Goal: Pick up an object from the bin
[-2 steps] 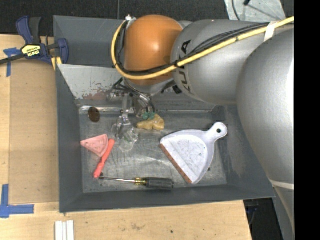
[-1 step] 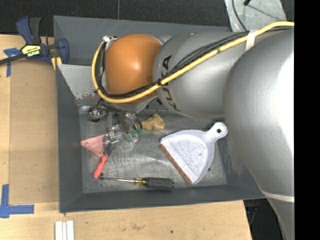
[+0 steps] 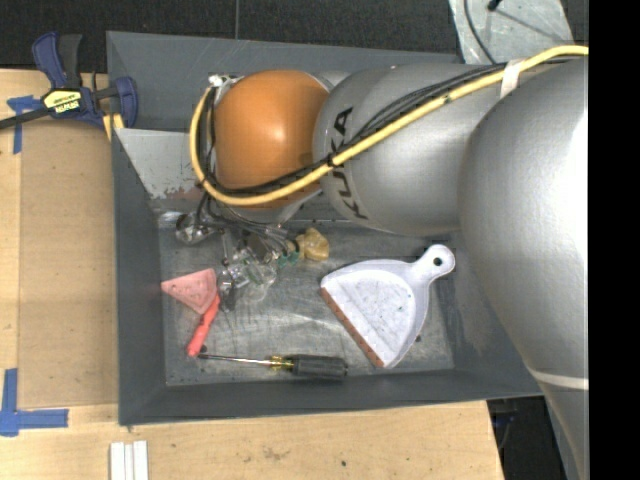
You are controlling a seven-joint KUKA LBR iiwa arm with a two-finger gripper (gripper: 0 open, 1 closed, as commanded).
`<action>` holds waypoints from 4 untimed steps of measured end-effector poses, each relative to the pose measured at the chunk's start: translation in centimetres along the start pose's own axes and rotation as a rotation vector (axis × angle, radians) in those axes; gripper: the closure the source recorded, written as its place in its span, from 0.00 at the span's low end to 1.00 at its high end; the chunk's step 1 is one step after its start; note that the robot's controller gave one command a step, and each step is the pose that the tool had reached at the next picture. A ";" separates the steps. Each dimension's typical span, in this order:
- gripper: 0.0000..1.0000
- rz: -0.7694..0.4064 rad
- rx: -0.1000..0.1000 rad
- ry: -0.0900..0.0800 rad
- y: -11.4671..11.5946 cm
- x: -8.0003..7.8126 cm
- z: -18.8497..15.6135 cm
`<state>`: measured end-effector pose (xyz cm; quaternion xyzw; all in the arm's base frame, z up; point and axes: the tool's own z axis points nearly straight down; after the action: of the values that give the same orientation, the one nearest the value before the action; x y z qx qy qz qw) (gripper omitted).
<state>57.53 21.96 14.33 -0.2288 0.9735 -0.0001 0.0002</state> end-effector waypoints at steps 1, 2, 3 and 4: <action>0.00 -0.204 0.002 -0.008 -0.7 0.5 6.3; 1.00 -0.234 0.007 -0.032 -0.3 -0.4 7.5; 1.00 -0.237 0.007 -0.032 -0.2 -0.4 7.3; 1.00 -0.238 0.004 -0.022 -0.2 -0.1 6.8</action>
Offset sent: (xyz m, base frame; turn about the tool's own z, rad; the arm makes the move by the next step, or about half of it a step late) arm -0.0070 0.0003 -0.0733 -0.2565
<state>57.74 21.85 7.51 -0.3427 0.9394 0.0004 0.0114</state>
